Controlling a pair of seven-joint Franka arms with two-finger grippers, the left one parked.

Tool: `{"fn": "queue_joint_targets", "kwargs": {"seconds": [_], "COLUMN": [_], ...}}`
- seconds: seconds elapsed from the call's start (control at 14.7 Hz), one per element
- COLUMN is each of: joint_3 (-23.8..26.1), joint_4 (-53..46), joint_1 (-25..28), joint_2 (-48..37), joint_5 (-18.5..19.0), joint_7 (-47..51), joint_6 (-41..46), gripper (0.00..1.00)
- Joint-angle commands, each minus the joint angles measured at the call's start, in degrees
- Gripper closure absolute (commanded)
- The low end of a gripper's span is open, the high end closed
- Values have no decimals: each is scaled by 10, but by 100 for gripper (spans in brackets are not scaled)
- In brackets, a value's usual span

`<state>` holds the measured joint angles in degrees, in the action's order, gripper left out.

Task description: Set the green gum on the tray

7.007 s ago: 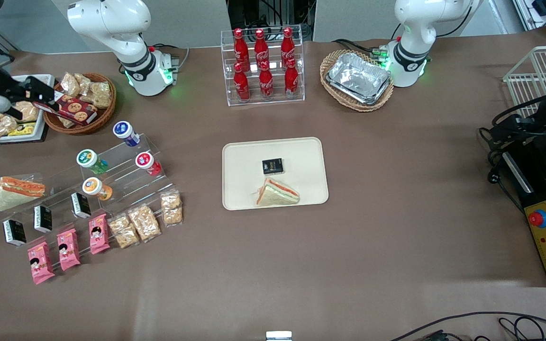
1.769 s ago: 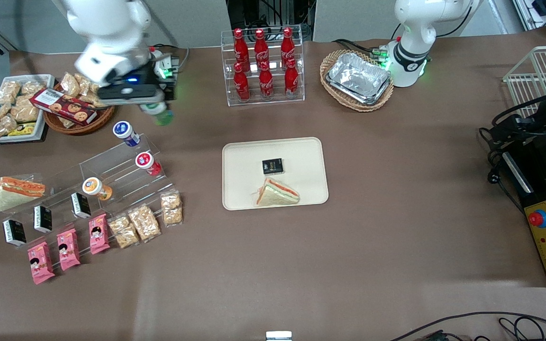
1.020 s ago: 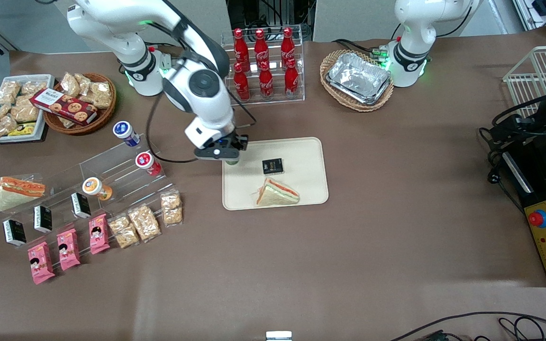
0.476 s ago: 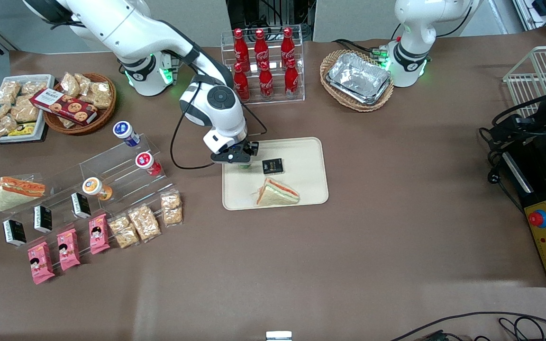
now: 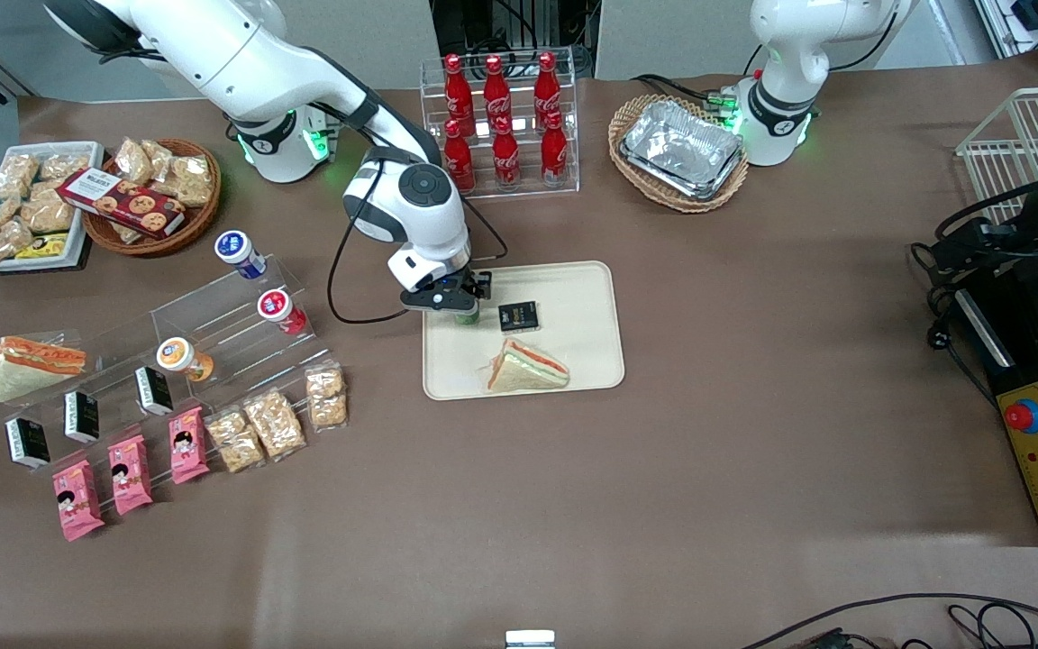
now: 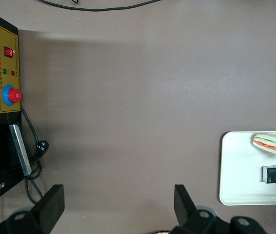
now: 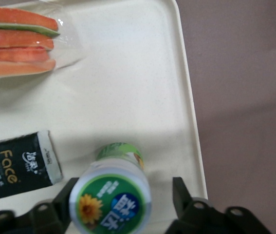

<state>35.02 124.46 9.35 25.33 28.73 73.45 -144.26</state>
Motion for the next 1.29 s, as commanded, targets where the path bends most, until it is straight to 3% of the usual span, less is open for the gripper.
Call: {"fn": "queue_joint_targets", "kwargs": {"seconds": [0.0,0.14,0.27,0.34,0.48,0.54,0.88,1.22], "joint_3": [5,8,11,12,5,-7,-149,-319], "joint_4": [-2,-3,-11,-25,-76,-105,-281,-334], "joint_1": [-8,-19,-21,-21,-29,-37,-38,-43], "joint_2": [-2,-50,-109,-143,-195,-212,-223,-232], "joint_5": [21,20,-4,-59,-207,-241,-262,-264], "joint_7": [20,6,-49,-98,-223,-272,-465,-694], "joint_6": [-5,26,107,146,239,286,515,548], "gripper": [0,0,0,0,0,0,0,0]}}
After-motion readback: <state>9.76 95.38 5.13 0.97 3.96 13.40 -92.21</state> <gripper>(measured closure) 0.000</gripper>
